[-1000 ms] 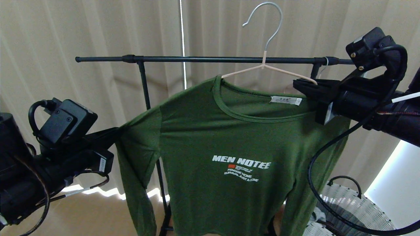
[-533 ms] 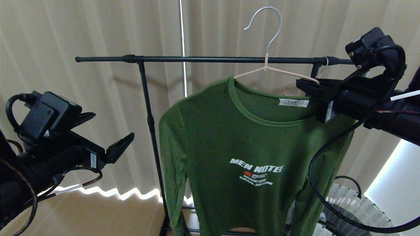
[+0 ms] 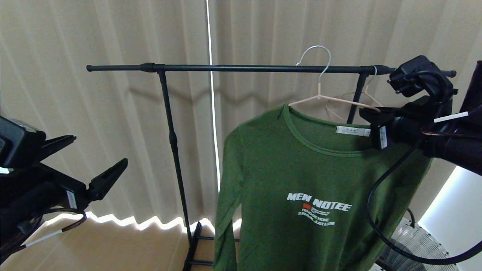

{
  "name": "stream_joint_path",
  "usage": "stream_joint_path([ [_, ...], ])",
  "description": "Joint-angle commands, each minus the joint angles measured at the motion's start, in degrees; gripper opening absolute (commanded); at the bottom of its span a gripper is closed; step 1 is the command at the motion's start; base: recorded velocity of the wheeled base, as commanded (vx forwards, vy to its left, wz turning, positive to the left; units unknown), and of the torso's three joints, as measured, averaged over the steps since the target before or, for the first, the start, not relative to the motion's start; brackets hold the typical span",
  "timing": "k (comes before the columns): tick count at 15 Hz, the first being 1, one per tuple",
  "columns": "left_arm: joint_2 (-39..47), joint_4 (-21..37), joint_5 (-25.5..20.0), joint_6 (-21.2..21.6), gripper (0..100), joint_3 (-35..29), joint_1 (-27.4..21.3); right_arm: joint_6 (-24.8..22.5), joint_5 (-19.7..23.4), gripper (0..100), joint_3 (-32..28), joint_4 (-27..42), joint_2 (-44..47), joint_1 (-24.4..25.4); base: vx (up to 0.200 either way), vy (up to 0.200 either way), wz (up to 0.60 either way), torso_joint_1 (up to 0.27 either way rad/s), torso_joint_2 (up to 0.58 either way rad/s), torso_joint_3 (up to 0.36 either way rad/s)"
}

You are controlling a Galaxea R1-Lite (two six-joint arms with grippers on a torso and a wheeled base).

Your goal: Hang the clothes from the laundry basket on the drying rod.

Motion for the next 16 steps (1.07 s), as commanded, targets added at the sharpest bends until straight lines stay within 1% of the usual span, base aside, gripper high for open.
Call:
stream_joint_path([
  [1, -2.0, -0.1, 0.0, -0.1, 100, 0.7, 0.1, 0.0, -2.4, 0, 0.1, 0.5, 0.1, -0.2, 0.000, 0.000, 0.00, 0.000, 0.00, 0.000],
  [2, -2.0, -0.1, 0.0, -0.2, 100, 0.8, 0.1, 0.3, -4.1, 0, 0.3, 0.4, 0.2, -0.2, 0.000, 0.000, 0.00, 0.000, 0.00, 0.000],
  [5, -1.7, 0.0, 0.0, -0.1, 100, 1.3, 0.1, 2.2, -4.5, 0, 0.5, 0.3, -0.1, -0.2, 0.000, 0.000, 0.00, 0.000, 0.00, 0.000],
  [7, -1.5, 0.1, 0.0, -0.2, 100, 1.1, 0.0, 2.6, -6.8, 0, 0.5, 0.3, -0.1, -0.2, 0.200, 0.000, 0.00, -0.002, 0.00, 0.005],
  [12, -1.6, 0.2, 0.0, -0.1, 100, 1.5, -0.1, 3.2, -7.0, 0, 0.5, 0.3, 0.1, -0.5, 0.200, 0.000, 0.00, 0.001, 0.00, 0.006],
  [16, -1.5, 0.2, 0.0, -0.1, 100, 1.5, -1.4, 3.5, -7.2, 0, 1.2, 0.2, 0.1, -3.1, 0.200, 0.000, 0.00, 0.000, 0.00, 0.002],
])
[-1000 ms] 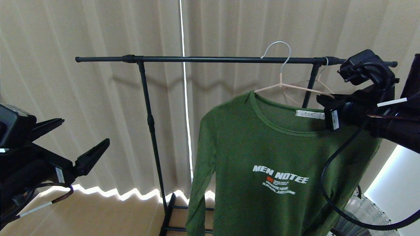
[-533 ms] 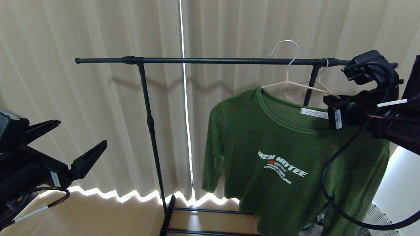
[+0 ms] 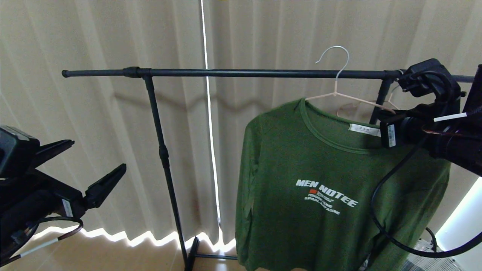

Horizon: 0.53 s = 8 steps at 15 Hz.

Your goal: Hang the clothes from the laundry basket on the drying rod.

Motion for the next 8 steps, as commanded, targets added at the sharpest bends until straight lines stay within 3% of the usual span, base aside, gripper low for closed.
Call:
stream_joint_path([
  [1, 0.4, 0.0, 0.0, 0.0, 100, -0.1, -0.6, 0.1, -0.1, 0, 0.6, -0.1, 0.1, -1.0, 0.200, 0.000, 0.00, -0.002, 0.00, -0.002],
  [6, 2.3, -0.1, 0.2, 0.3, 100, -0.1, -2.2, 0.7, -0.2, 0, 0.6, 0.0, 0.7, -1.4, 0.200, 0.000, 0.00, 0.005, 0.00, 0.000],
  [8, 2.2, -0.2, 0.2, 0.0, 100, 0.0, -2.2, 0.7, -3.1, 0, 0.3, -0.5, 1.9, -1.3, 0.000, 0.000, 0.00, 0.000, 0.00, 0.000],
])
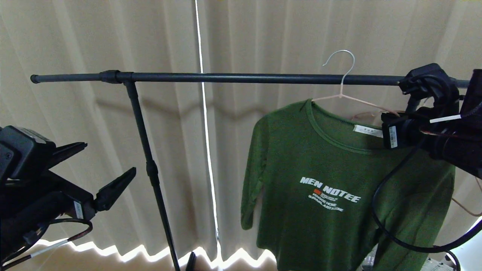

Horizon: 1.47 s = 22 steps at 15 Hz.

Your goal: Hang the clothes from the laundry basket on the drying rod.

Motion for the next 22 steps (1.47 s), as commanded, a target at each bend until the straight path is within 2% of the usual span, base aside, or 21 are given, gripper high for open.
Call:
stream_joint_path([
  [1, 0.1, -0.2, 0.1, -0.1, 100, 0.5, 0.1, 0.0, -1.0, 0, -0.1, -0.1, 1.3, 0.2, 0.000, 0.000, 0.00, 0.000, 0.00, 0.000],
  [4, -2.2, -0.2, 0.1, -1.8, 100, 3.5, 0.4, 0.7, -2.0, 0, -1.3, -0.1, 3.2, 0.4, 0.000, 0.000, 0.00, 0.000, 0.00, 0.000],
  [8, -5.1, -0.2, 0.3, -5.3, 100, 5.9, 1.1, 0.7, -6.9, 0, -4.2, -0.1, 7.4, 1.3, 0.000, 0.000, 0.00, 0.000, 0.00, 0.000],
  [9, -5.8, -0.1, 0.3, -5.6, 100, 5.9, 2.6, 0.7, -8.9, 0, -4.9, -0.1, 8.9, 2.9, 0.000, 0.000, 0.00, 0.000, 0.00, 0.000],
  [11, -5.9, -0.1, 0.3, -5.6, 100, 5.9, 4.6, 0.7, -10.0, 0, -4.5, -0.1, 9.8, 4.4, 0.000, 0.000, 0.00, 0.000, 0.00, 0.000],
  [14, -5.6, -0.1, 0.3, -5.8, 100, 5.5, 10.0, 0.8, -9.9, 0, -4.5, -0.1, 10.7, 7.6, 0.000, 0.000, 0.00, 0.000, 0.00, 0.000],
  [17, -5.9, -0.1, 0.1, -6.1, 100, 5.7, 12.4, 0.8, -9.9, 0, -4.2, -1.5, 11.0, 9.1, 0.000, 0.000, 0.00, 0.000, 0.00, 0.000],
  [18, -6.0, -0.1, 0.1, -6.3, 100, 5.7, 12.4, 0.8, -9.9, 100, -4.0, -1.6, 10.9, 9.1, 0.000, 0.000, 0.00, 0.000, 0.00, 0.000],
  [22, -5.8, -0.1, 0.0, -6.5, 100, 5.9, 12.3, 1.3, -9.2, 100, -1.9, -1.9, 9.3, 9.1, 0.000, 0.000, 0.00, 0.000, 0.00, 0.000],
])
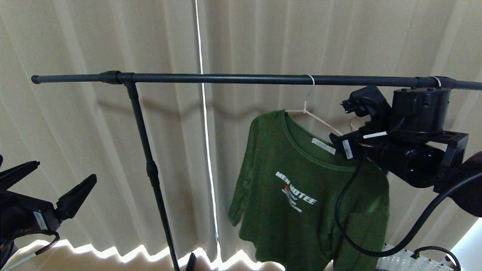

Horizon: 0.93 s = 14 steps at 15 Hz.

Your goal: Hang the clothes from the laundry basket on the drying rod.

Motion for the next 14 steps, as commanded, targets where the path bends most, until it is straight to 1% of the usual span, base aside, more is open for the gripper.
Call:
stream_joint_path([
  [1, 0.2, -0.1, -0.1, 0.0, 100, 0.2, -0.1, 1.7, 1.0, 100, 2.3, -1.8, -1.6, 0.0, 0.000, 0.000, 0.00, 0.000, 0.00, 0.000],
  [2, 0.2, -0.1, -0.1, 0.0, 100, 0.0, -0.1, 4.9, 6.8, 100, 5.7, -7.2, -2.4, 0.0, 0.000, 0.000, 0.00, 0.000, 0.00, 0.000],
  [4, 0.0, -0.1, -0.2, -0.8, 100, 0.3, -0.4, 4.9, 13.4, 100, 10.1, -13.8, -4.0, 0.0, 0.000, 0.000, 0.00, 0.000, 0.00, 0.000],
  [6, -0.7, -0.2, -1.1, -1.0, 100, 1.6, -0.4, 5.2, 16.8, 100, 12.3, -18.1, -5.3, 0.0, 0.000, 0.000, 0.00, 0.000, 0.00, 0.000],
  [8, -1.1, -0.2, -1.3, -1.1, 100, 2.0, -0.4, 5.5, 19.0, 100, 14.2, -20.8, -7.5, 0.0, 0.000, 0.000, 0.00, 0.000, 0.00, 0.000],
  [9, -1.7, -0.2, -1.3, -1.1, 100, 1.8, -0.4, 5.6, 19.7, 100, 15.2, -21.0, -8.9, 0.0, 0.000, 0.000, 0.00, 0.000, 0.00, 0.000],
  [12, -3.4, -0.1, -1.4, -2.5, 100, 2.2, -0.4, 5.2, 19.3, 100, 18.8, -20.8, -14.0, -0.4, 0.000, 0.000, 0.00, 0.000, 0.00, 0.000],
  [14, -4.0, -0.1, -1.4, -2.6, 100, 2.8, -0.4, 4.5, 19.2, 100, 21.7, -20.3, -19.2, -1.1, 0.000, 0.000, 0.00, 0.000, 0.00, 0.000],
])
